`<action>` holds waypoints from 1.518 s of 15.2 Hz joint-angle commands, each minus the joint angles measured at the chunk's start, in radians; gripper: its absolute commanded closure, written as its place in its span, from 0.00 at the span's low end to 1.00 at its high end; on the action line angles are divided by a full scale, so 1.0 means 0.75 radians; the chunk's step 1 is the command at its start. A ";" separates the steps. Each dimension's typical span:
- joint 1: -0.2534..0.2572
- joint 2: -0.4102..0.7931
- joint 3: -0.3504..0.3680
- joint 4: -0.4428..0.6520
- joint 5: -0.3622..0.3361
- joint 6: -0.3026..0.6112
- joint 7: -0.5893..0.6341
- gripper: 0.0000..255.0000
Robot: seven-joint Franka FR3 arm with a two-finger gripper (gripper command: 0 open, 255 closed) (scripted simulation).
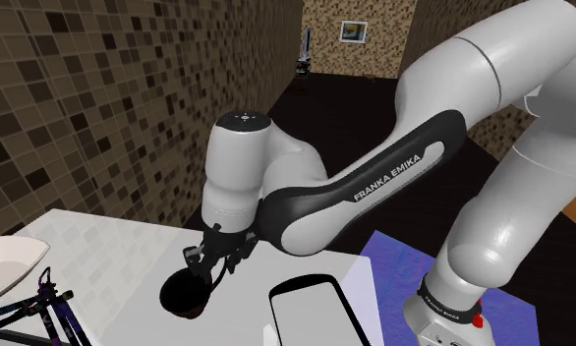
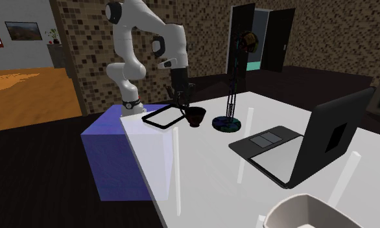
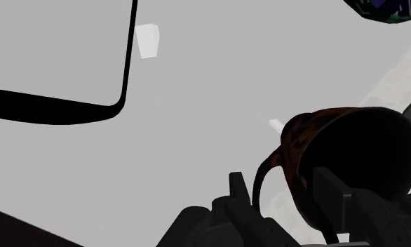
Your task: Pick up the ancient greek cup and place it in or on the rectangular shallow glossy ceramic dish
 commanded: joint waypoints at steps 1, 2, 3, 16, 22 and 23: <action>0.003 -0.021 -0.006 0.020 0.022 -0.035 -0.017 1.00; 0.005 -0.032 -0.010 0.030 0.033 -0.053 -0.025 1.00; 0.007 -0.043 -0.015 0.041 0.044 -0.072 -0.034 1.00; 0.206 -0.553 -0.212 -0.225 0.400 -0.261 -0.259 1.00; 0.386 -0.919 -0.337 -0.461 0.510 -0.410 -0.304 1.00; 0.414 -0.982 -0.355 -0.496 0.520 -0.442 -0.304 1.00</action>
